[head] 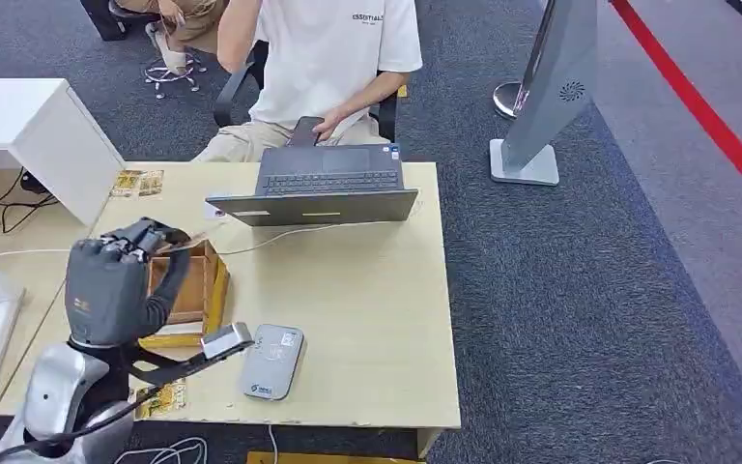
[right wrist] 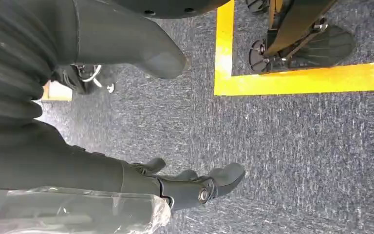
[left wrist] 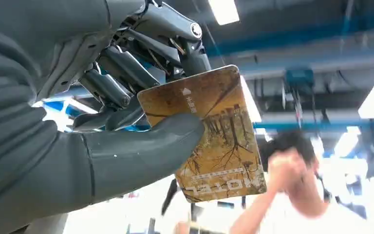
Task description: Pass the card to the sensor for recognition and then transmit it.
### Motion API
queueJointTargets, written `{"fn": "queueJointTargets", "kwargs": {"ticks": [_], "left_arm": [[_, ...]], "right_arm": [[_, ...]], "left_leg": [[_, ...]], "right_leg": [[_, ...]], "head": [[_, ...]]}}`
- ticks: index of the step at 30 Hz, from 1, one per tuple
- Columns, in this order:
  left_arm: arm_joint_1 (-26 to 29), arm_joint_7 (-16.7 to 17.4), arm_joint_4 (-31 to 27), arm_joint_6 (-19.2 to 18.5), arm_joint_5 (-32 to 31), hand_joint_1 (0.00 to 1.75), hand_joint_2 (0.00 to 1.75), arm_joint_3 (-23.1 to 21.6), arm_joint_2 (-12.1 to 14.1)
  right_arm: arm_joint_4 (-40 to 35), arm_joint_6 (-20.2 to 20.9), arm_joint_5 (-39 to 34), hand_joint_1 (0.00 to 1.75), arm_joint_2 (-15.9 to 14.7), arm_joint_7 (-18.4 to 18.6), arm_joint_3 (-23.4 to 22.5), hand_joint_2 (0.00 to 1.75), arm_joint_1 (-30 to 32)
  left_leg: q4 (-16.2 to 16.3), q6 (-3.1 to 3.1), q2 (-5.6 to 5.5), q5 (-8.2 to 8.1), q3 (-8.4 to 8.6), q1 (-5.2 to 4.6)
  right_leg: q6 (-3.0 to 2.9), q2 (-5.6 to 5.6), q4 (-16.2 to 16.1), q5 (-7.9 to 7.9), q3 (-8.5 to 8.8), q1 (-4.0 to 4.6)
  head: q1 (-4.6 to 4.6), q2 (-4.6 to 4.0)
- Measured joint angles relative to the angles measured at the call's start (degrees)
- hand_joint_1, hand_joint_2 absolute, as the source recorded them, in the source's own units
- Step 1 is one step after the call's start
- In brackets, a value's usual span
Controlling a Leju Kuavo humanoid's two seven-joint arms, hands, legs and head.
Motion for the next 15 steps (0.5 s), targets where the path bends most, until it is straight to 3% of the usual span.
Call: {"fn": "queueJointTargets", "kwargs": {"ticks": [3, 5, 11, 15], "left_arm": [[-6.1, 0.6, 1.4, -2.6, -0.7, 1.75, 1.75, 0.0, 0.5], [-11.9, 1.0, 6.6, -5.1, -0.9, 1.75, 1.75, 0.2, 0.7], [-32.6, -0.7, 38.2, -3.1, -3.8, 1.75, 1.75, 3.0, 0.5], [-38.2, -0.7, 52.7, -0.4, -4.0, 1.75, 1.75, 4.0, -0.1]], "right_arm": [[0.0, 0.3, 1.2, 0.00, 0.0, 0.0, 0.0, 1.75, 0.0], [0.0, 0.9, 2.3, 0.00, 0.0, 0.2, 0.2, 1.75, -0.3], [0.0, 2.0, 3.4, 0.00, 0.0, 1.3, 1.4, 1.75, -1.9], [0.0, 2.2, 3.2, 0.00, 0.1, 1.1, 1.6, 1.75, -2.1]], "left_leg": [[0.0, 0.01, -0.01, 0.07, 0.00, 0.00], [0.0, -0.04, -0.08, 0.16, -0.01, 0.00], [0.0, -0.16, 0.12, 0.51, -0.13, 0.01], [0.0, -0.16, 0.15, 0.53, -0.14, 0.00]], "right_leg": [[0.00, -0.01, 0.0, 0.04, -0.01, 0.00], [-0.01, -0.07, 0.0, 0.10, -0.03, 0.00], [-0.15, 0.12, 0.1, 0.53, -0.22, 0.01], [-0.13, 0.20, 0.1, 0.57, -0.25, 0.01]], "head": [[-0.06, 0.00], [-0.13, 0.00], [-0.06, 0.00], [-0.09, 0.00]]}}
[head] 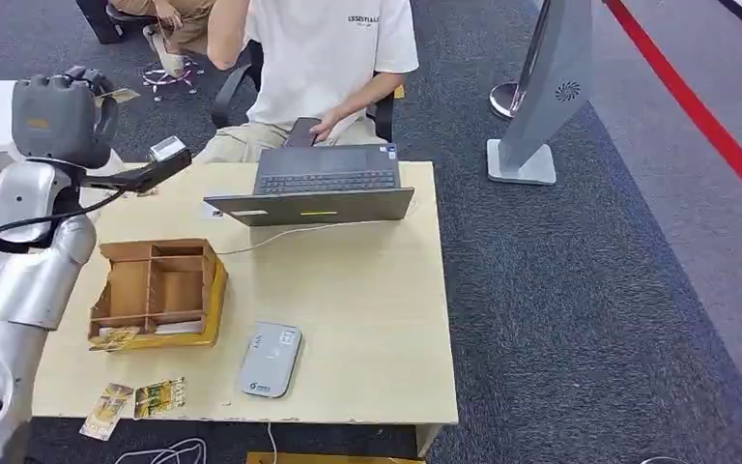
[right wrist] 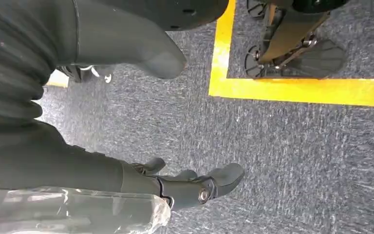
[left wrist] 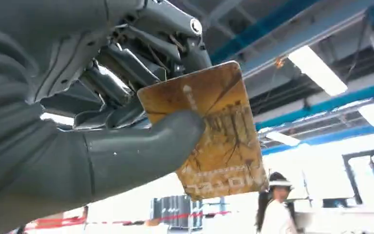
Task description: Pass the card to the sensor for recognition and then transmit it.
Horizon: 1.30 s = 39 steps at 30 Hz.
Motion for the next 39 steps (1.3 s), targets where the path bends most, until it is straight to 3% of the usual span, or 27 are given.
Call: {"fn": "queueJointTargets", "kwargs": {"ticks": [7, 19, 20, 28, 32, 35, 39], "left_arm": [[-1.0, 0.0, 9.4, 0.7, -0.5, 1.75, 1.75, 0.1, -0.5], [-0.7, -0.1, 11.8, 0.8, -0.2, 1.75, 1.75, 0.2, -0.5], [-0.5, -0.3, 11.8, 0.8, 0.1, 0.00, 1.75, 0.4, -0.4], [1.1, -1.5, 11.8, 2.0, 2.0, 0.00, 1.75, 1.9, -0.2], [3.8, -1.5, 9.7, 4.0, -0.8, 0.00, 1.75, 2.0, 0.2], [8.4, -1.5, 4.5, 4.1, -1.7, 0.00, 1.75, 2.0, 1.2], [23.8, -1.5, -12.2, 6.4, 1.7, 0.00, 1.75, 3.6, 5.1]], "right_arm": [[0.0, 0.0, 0.2, 0.00, 0.0, 0.6, 0.0, 1.75, 0.1], [0.0, 0.0, 0.1, 0.00, 0.0, 0.8, 0.6, 1.75, 0.2], [0.0, -0.1, 0.0, 0.00, 0.0, 0.8, 0.6, 1.75, 0.2], [0.0, -0.2, -0.3, 0.00, -0.2, 0.8, 0.6, 1.75, 0.3], [0.0, -0.2, -0.9, 0.00, -0.2, 0.8, 0.6, 1.75, 0.4], [0.0, -0.3, -1.6, 0.00, -0.2, 0.7, 0.6, 1.75, 0.5], [0.1, -0.5, -2.7, 0.00, -0.2, 0.2, 0.4, 1.75, 1.2]], "left_leg": [[0.0, 0.01, -0.01, -0.01, -0.16, -0.01], [0.0, 0.01, -0.02, -0.01, -0.18, 0.00], [0.0, 0.01, -0.02, -0.01, -0.18, 0.00], [0.0, 0.01, -0.03, -0.01, -0.21, 0.00], [0.0, 0.01, -0.02, -0.01, -0.21, -0.01], [0.0, 0.01, 0.01, -0.02, -0.22, -0.01], [-0.1, -0.12, 0.60, -0.29, -0.01, -0.01]], "right_leg": [[0.02, -0.01, 0.0, -0.02, -0.14, -0.01], [0.02, -0.02, 0.0, -0.02, -0.15, -0.01], [0.02, -0.02, 0.0, -0.02, -0.15, -0.01], [0.02, -0.04, 0.0, -0.02, -0.17, -0.01], [0.02, -0.02, 0.0, -0.02, -0.17, -0.02], [0.02, 0.01, 0.0, -0.02, -0.18, -0.02], [-0.08, 0.61, 0.0, -0.13, -0.22, -0.04]], "head": [[0.02, 0.00], [0.02, 0.00], [0.02, 0.00], [0.02, 0.00], [0.02, 0.00], [0.07, 0.00], [0.05, -0.02]]}}
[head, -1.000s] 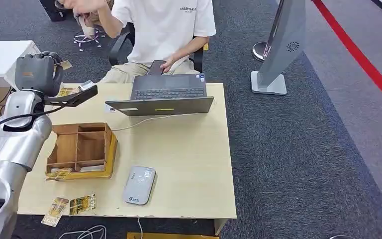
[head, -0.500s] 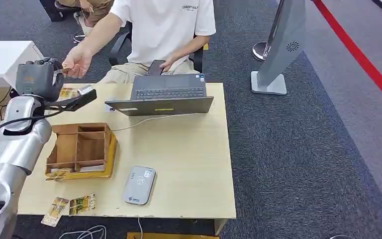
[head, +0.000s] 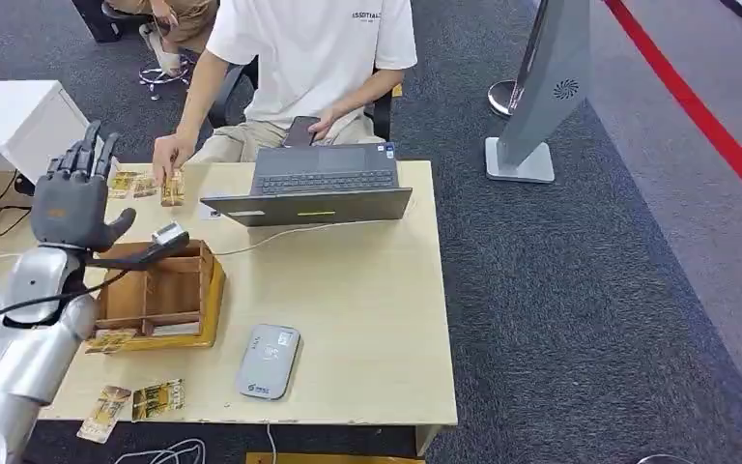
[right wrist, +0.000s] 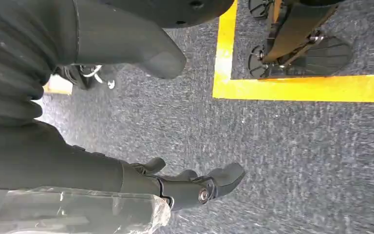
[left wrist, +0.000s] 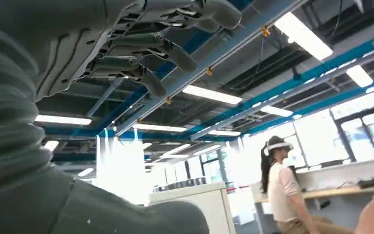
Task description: Pass the card to the sensor for recognition and then transmit it.
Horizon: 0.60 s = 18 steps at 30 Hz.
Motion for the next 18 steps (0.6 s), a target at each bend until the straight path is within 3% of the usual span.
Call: {"fn": "queueJointTargets", "kwargs": {"ticks": [4, 7, 9, 10, 11, 13, 15, 16, 18], "left_arm": [[19.9, -0.7, -17.9, 1.0, 6.2, 0.00, 1.75, 7.0, 3.2], [34.9, -6.9, -30.5, -1.4, 16.4, 0.00, 1.75, 17.4, 2.1], [40.8, -15.6, -37.0, -9.1, 23.6, 0.00, 1.75, 27.8, -1.3], [41.5, -20.8, -39.3, -15.2, 26.2, 0.00, 1.75, 33.9, -4.0], [41.4, -24.4, -40.7, -20.5, 27.8, 0.00, 1.75, 39.3, -6.6], [39.8, -31.0, -43.5, -33.3, 30.9, 0.00, 1.75, 54.1, -11.3], [35.7, -32.9, -44.0, -42.9, 33.8, 0.00, 1.75, 67.0, -14.5], [33.7, -33.2, -43.9, -45.8, 34.7, 0.00, 1.75, 72.6, -15.7], [30.2, -29.7, -41.6, -49.8, 42.1, 0.00, 1.75, 82.3, -17.9]], "right_arm": [[0.2, -0.5, -1.0, 0.00, 0.0, 0.0, -0.7, 1.75, 1.2], [0.3, -0.7, -1.6, 0.00, 0.0, 0.5, -1.3, 1.75, 1.9], [0.3, -0.8, -2.0, 0.00, 0.0, 0.5, -1.9, 1.75, 2.2], [0.4, -0.8, -2.2, 0.00, 0.0, 0.6, -2.2, 1.75, 2.2], [0.4, -0.8, -2.3, 0.00, 0.0, 0.6, -2.3, 1.75, 2.2], [0.5, -0.8, -2.4, 0.00, 0.0, 0.7, -2.6, 1.75, 2.2], [0.5, -1.0, -2.9, 0.00, 0.0, 0.7, -3.2, 1.75, 2.3], [0.5, -1.1, -3.1, 0.00, 0.0, 0.8, -3.5, 1.75, 2.3], [0.5, -1.4, -3.8, 0.00, 0.2, 0.4, -4.0, 1.75, 2.3]], "left_leg": [[-0.1, -0.06, 0.34, -0.30, 0.01, 0.02], [-0.1, 0.04, 0.45, -0.41, 0.03, 0.04], [-0.1, 0.06, 0.20, -0.41, -0.04, 0.02], [-0.1, 0.09, -0.03, -0.40, -0.12, 0.04], [-0.1, 0.09, -0.18, -0.40, -0.16, 0.06], [-0.1, 0.09, -0.18, -0.40, -0.15, 0.06], [-0.1, 0.11, -0.23, -0.36, -0.16, 0.07], [-0.1, 0.10, -0.24, -0.36, -0.13, 0.07], [-0.1, 0.10, -0.23, -0.36, -0.03, 0.01]], "right_leg": [[-0.08, 0.38, 0.0, -0.20, -0.08, 0.01], [-0.02, 0.45, 0.0, -0.33, -0.11, 0.04], [0.17, 0.23, 0.0, -0.47, -0.10, 0.03], [0.17, 0.01, 0.0, -0.49, -0.03, 0.04], [0.17, -0.17, 0.0, -0.49, -0.02, 0.05], [0.16, -0.19, 0.0, -0.48, 0.02, 0.05], [0.16, -0.26, 0.0, -0.48, 0.07, 0.05], [0.15, -0.29, 0.0, -0.47, 0.08, 0.05], [0.15, -0.29, 0.0, -0.47, 0.09, 0.01]], "head": [[0.02, 0.02], [-0.16, 0.02], [-0.18, 0.02], [-0.14, 0.02], [-0.07, 0.02], [-0.02, 0.02], [-0.05, 0.02], [0.00, 0.02], [-0.05, 0.02]]}}
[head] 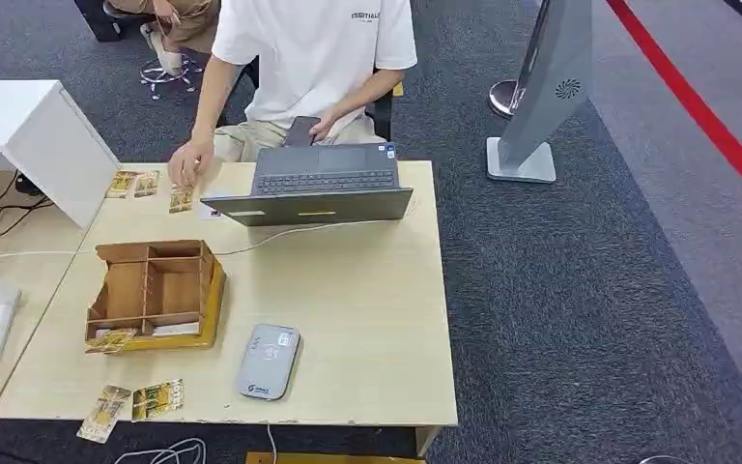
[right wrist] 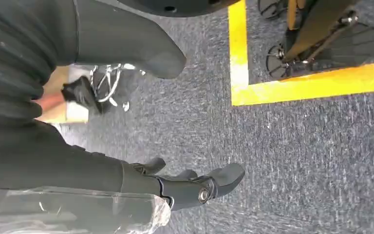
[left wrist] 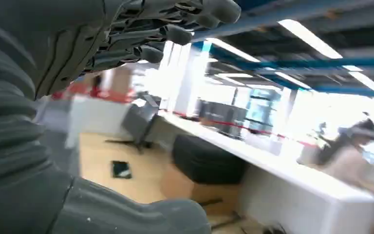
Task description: Pass the card to the sensor for recognition and then transmit it.
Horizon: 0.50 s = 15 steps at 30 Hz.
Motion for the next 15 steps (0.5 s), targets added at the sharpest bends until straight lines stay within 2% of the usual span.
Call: {"fn": "queueJointTargets", "kwargs": {"ticks": [1, 2, 3, 5, 6, 7, 8, 9, 10, 13, 15], "left_arm": [[-1.4, 2.4, 2.6, -2.5, 5.2, 0.00, 1.75, 3.9, -1.1], [-2.3, 4.0, 4.9, -3.3, 8.0, 0.00, 1.75, 6.2, -2.3], [-3.2, 5.5, 9.3, -3.4, 11.5, 0.00, 0.00, 8.6, -3.0], [-4.6, 6.4, 18.3, -1.4, 15.1, 0.00, 0.00, 11.9, -5.1], [-5.0, 8.1, 23.1, -0.2, 17.6, 0.00, 0.00, 13.2, -6.3], [-5.2, 10.0, 28.4, 1.8, 20.9, 0.00, 0.00, 14.0, -7.1], [-5.4, 12.4, 34.0, 6.0, 24.1, 0.00, 0.00, 14.6, -7.9], [-6.1, 14.4, 39.2, 10.1, 26.3, 0.00, 1.75, 15.2, -8.5], [-6.7, 16.6, 45.0, 14.8, 27.7, 0.00, 1.75, 16.0, -9.2], [-7.1, 18.9, 60.0, 24.7, 26.0, 0.00, 1.75, 16.5, -10.9], [-8.0, 19.8, 68.0, 28.4, 24.0, 0.00, 1.75, 16.5, -11.8]], "right_arm": [[0.0, -0.1, -0.4, 0.00, 0.2, -0.2, -0.5, 1.75, 0.0], [0.0, -0.2, -0.8, 0.00, 0.3, -0.4, -0.9, 1.75, 0.0], [0.0, -0.3, -1.2, 0.00, 0.5, -0.7, -1.3, 1.75, 0.0], [0.0, -0.4, -1.3, 0.00, 0.7, -0.8, -2.0, 1.75, -0.1], [0.0, -0.6, -1.2, 0.00, 0.9, -0.6, -2.3, 1.75, -0.1], [0.0, -0.8, -0.7, 0.00, 0.9, -0.3, -2.4, 1.75, -0.1], [0.0, -1.0, 0.2, 0.00, 1.0, 0.5, -2.4, 1.75, 0.0], [0.0, -1.2, 0.9, 0.00, 1.0, 1.2, -2.4, 1.75, 0.0], [0.0, -1.3, 1.6, 0.00, 1.0, 2.0, -2.4, 1.75, -0.1], [0.0, -1.3, 3.5, 0.00, 1.0, 4.0, -2.1, 1.75, -0.1], [0.0, -1.3, 4.3, 0.00, 1.0, 5.1, -2.0, 1.75, -0.2]], "left_leg": [[0.0, 0.00, -0.05, 0.00, 0.01, 0.00], [0.0, 0.00, -0.11, 0.00, 0.08, 0.03], [0.0, 0.00, -0.23, 0.00, 0.09, -0.02], [0.0, -0.02, -0.33, 0.03, 0.09, 0.02], [0.0, -0.02, -0.35, 0.04, 0.10, -0.01], [0.0, -0.01, -0.35, 0.03, 0.12, -0.03], [0.0, -0.01, -0.35, 0.03, 0.12, -0.04], [0.0, 0.00, -0.38, 0.04, 0.11, -0.08], [0.0, 0.00, -0.41, 0.04, 0.11, -0.11], [0.0, 0.14, -0.44, 0.07, 0.12, -0.14], [0.1, 0.23, -0.57, 0.10, 0.06, -0.16]], "right_leg": [[0.00, -0.06, 0.0, 0.00, 0.03, -0.01], [0.00, -0.11, 0.0, -0.01, 0.11, 0.02], [-0.01, -0.20, 0.0, -0.02, 0.13, -0.02], [-0.04, -0.31, 0.0, -0.04, 0.21, 0.01], [-0.04, -0.36, 0.0, -0.05, 0.22, -0.01], [-0.04, -0.34, 0.0, -0.05, 0.22, -0.04], [-0.04, -0.35, 0.0, -0.04, 0.23, -0.05], [-0.03, -0.38, 0.0, -0.04, 0.24, -0.10], [-0.03, -0.45, 0.0, -0.05, 0.27, -0.12], [0.05, -0.46, -0.1, -0.02, 0.28, -0.13], [0.11, -0.60, -0.1, 0.02, 0.32, -0.14]], "head": [[-0.07, 0.00], [-0.11, 0.00], [0.09, 0.00], [-0.18, 0.00], [-0.04, 0.00], [-0.06, 0.00], [-0.15, 0.00], [-0.09, 0.00], [-0.13, 0.00], [-0.07, 0.00], [0.11, 0.00]]}}
